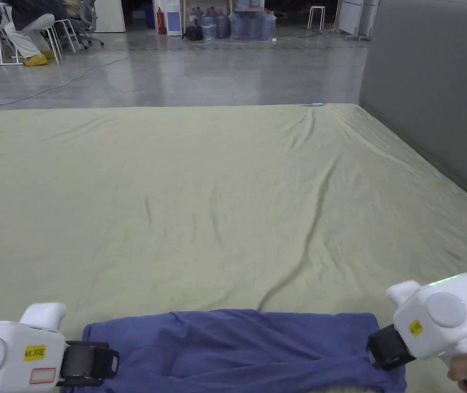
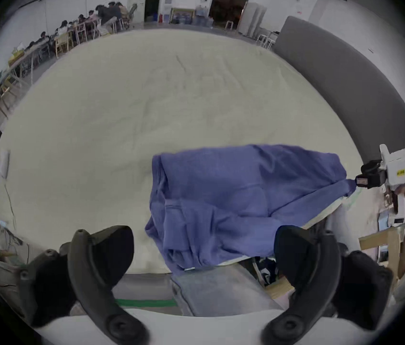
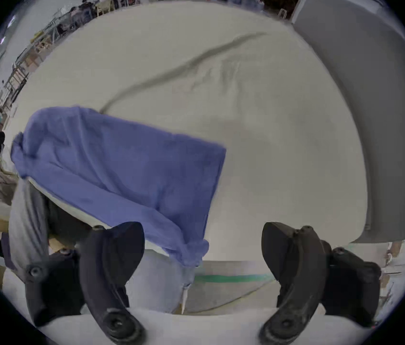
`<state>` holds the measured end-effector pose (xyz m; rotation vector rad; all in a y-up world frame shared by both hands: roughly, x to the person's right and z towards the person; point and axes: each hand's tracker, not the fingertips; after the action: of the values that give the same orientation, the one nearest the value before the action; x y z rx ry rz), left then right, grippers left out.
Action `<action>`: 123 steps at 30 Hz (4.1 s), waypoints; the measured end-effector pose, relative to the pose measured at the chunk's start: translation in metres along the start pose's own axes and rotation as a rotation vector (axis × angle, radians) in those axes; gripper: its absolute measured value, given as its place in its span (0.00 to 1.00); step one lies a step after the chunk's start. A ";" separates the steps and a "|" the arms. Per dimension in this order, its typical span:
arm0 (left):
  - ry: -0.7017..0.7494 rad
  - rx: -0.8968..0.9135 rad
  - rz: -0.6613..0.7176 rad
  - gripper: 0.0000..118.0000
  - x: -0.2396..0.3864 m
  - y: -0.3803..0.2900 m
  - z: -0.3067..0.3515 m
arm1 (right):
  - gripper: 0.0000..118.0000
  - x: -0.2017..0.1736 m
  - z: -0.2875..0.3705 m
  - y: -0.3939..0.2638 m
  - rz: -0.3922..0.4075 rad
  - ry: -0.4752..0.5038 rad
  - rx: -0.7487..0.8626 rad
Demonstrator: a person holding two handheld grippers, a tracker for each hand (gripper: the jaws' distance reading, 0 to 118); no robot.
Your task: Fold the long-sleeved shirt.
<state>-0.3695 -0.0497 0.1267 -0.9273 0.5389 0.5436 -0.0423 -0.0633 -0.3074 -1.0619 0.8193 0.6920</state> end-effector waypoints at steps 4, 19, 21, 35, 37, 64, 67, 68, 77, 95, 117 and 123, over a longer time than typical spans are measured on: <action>-0.028 0.154 -0.027 0.07 0.018 0.019 0.034 | 0.12 -0.025 0.055 0.016 -0.055 0.074 0.231; -0.295 0.190 0.232 0.75 -0.069 0.035 0.006 | 0.00 -0.088 0.063 0.039 -0.001 0.188 0.236; -0.337 0.098 0.328 1.00 -0.093 0.029 -0.013 | 0.00 -0.096 0.060 0.043 -0.005 0.205 0.210; -0.862 -0.069 0.646 0.99 -0.114 -0.021 -0.133 | 0.00 -0.139 0.057 0.061 0.028 0.302 0.209; -0.891 -0.103 0.590 0.99 -0.095 -0.017 -0.144 | 0.00 -0.139 0.059 0.061 0.024 0.307 0.208; -0.251 0.240 0.563 0.09 -0.279 -0.026 0.023 | 0.00 -0.132 0.050 0.056 0.018 0.268 0.188; -0.244 0.231 0.538 0.09 -0.267 -0.022 0.029 | 0.00 -0.137 0.046 0.058 0.027 0.254 0.185; -0.289 0.238 0.515 0.09 -0.255 -0.019 0.030 | 0.00 -0.139 0.046 0.058 0.032 0.245 0.185; -0.522 0.142 0.408 0.09 -0.063 0.045 -0.001 | 0.00 -0.131 0.046 0.056 0.027 0.245 0.186; -0.457 -0.121 0.299 0.92 0.070 0.089 -0.139 | 0.00 -0.072 0.052 0.012 -0.044 0.201 0.192; -0.282 -0.102 -0.005 0.00 0.128 0.055 -0.174 | 0.00 -0.087 0.069 0.003 -0.063 0.202 0.215; -0.397 -0.169 0.021 0.00 0.128 0.063 -0.191 | 0.00 -0.090 0.071 0.013 -0.108 0.205 0.214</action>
<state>-0.3521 -0.1557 -0.0866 -0.9431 0.1457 0.7793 -0.0834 -0.0015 -0.2193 -0.9845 0.9812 0.3981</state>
